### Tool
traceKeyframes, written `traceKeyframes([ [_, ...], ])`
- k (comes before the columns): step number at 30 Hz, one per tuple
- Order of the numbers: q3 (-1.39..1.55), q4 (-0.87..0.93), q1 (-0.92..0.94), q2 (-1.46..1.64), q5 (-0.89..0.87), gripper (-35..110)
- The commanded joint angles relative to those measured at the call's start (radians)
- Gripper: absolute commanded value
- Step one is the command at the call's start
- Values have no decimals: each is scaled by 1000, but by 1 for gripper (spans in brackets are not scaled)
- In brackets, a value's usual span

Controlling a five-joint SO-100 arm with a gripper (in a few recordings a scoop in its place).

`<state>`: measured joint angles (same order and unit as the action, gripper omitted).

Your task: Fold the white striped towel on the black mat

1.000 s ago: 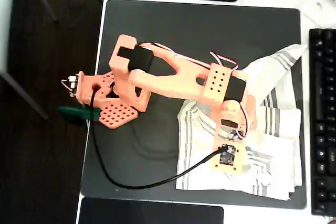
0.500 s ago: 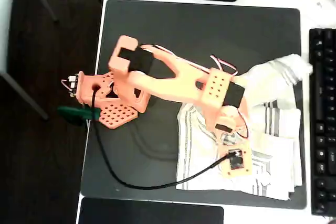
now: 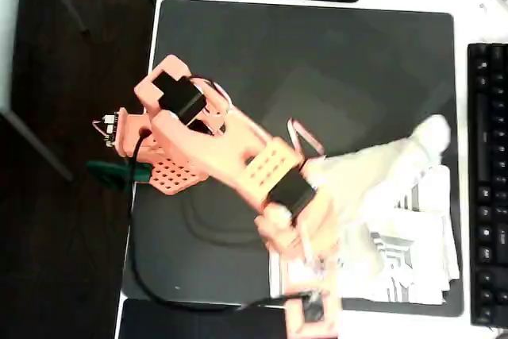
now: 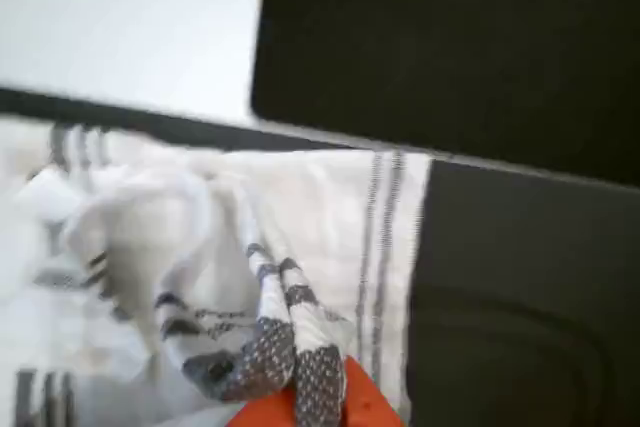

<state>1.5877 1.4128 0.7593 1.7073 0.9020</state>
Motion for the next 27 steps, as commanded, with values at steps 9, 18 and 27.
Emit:
traceKeyframes([
  [9,256,-176,170,43,305,21],
  [18,206,-199,192,252,491,25],
  [27,-49,-77,-137,178,689,27],
])
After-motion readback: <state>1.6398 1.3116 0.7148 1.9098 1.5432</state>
